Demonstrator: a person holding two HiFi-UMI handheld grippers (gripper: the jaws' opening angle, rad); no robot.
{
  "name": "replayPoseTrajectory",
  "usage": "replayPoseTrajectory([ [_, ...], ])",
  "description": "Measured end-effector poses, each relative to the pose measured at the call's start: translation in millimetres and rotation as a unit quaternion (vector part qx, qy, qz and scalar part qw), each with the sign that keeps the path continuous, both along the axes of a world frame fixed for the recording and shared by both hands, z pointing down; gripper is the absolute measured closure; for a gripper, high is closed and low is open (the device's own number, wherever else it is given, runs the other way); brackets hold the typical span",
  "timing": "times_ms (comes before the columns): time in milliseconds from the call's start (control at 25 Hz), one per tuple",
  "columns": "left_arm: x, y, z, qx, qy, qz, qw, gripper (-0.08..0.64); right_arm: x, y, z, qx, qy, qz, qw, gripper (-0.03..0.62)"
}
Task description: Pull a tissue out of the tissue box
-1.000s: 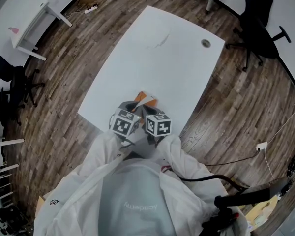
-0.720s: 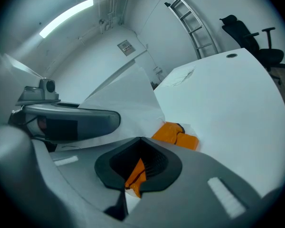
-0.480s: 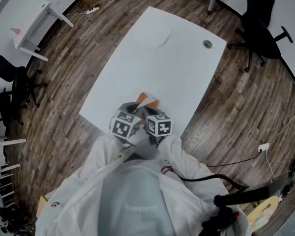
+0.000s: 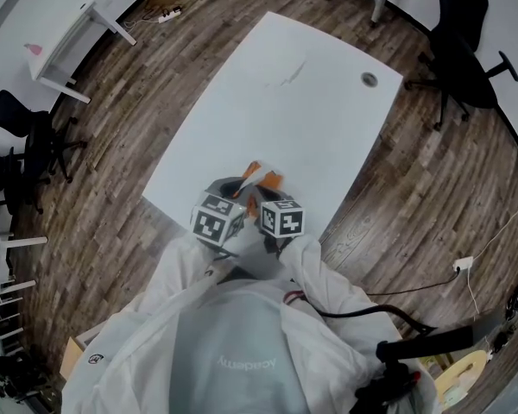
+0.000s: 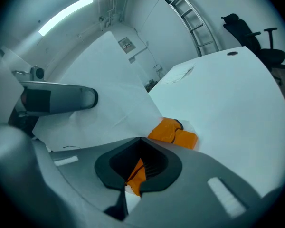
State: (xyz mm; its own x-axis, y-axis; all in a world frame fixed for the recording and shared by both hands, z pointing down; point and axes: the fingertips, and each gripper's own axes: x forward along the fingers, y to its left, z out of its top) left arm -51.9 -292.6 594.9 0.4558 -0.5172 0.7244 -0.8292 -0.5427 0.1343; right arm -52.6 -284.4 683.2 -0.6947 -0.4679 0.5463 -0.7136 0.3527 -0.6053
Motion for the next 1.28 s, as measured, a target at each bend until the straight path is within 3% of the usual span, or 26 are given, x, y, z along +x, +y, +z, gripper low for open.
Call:
replayPoseTrajectory([
  [760,-20,3,-56,0.045,0.014,-0.034,0.9983,0.558,3,-2,6,-0.003,0.010,-0.005,1.000,0.591],
  [1280,-26,8,-60,0.057,0.004,-0.051,0.9970,0.558,10,3,1,0.007,0.007,-0.008,1.000,0.591],
])
